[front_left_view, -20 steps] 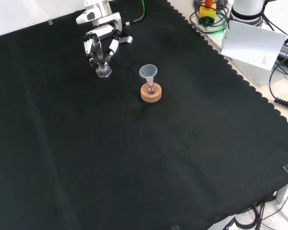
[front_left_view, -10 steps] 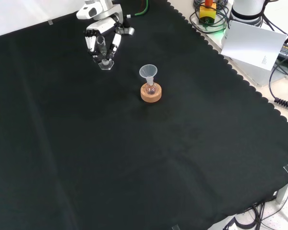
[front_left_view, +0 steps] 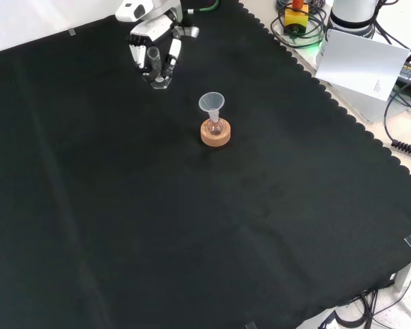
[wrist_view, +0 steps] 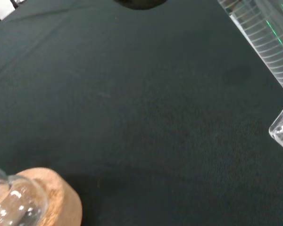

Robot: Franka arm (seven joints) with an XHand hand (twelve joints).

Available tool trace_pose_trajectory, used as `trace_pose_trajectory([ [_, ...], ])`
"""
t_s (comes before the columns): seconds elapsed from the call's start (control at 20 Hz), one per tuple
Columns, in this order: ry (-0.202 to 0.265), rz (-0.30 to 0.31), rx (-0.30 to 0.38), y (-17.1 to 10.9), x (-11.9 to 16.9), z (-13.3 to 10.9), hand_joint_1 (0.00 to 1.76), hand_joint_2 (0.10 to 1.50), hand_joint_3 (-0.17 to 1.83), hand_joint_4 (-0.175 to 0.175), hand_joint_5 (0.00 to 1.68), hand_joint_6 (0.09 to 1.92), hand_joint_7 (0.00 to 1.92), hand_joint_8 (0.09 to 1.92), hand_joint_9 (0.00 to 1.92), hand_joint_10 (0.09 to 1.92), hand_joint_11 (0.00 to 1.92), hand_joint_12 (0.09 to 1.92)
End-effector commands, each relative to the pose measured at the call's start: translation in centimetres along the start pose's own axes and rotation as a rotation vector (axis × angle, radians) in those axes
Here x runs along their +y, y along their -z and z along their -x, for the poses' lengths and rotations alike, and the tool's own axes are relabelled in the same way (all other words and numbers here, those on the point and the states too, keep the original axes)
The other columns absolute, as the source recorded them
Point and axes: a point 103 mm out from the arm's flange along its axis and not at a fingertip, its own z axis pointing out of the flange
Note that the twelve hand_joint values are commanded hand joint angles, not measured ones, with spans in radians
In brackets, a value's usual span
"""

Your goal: Pick up the graduated cylinder.

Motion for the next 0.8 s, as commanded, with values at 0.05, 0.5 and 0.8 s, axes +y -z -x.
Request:
trace_pose_trajectory([
  [0.05, -0.015, -0.067, -0.045, 0.4, -2.8, -1.5, 1.13, 1.13, 0.00, -0.101, 0.97, 1.02, 1.19, 0.42, 1.51, 0.09, 1.40, 0.73],
  [0.5, -0.031, -0.161, -0.102, 0.4, -6.4, -3.4, 1.12, 1.13, 0.00, -0.095, 0.97, 1.02, 1.19, 0.42, 1.51, 0.09, 1.40, 0.73],
  [0.8, -0.025, -0.225, -0.145, 0.5, -8.0, -4.4, 1.12, 1.13, 0.00, -0.090, 0.97, 1.02, 1.20, 0.42, 1.51, 0.09, 1.40, 0.73],
])
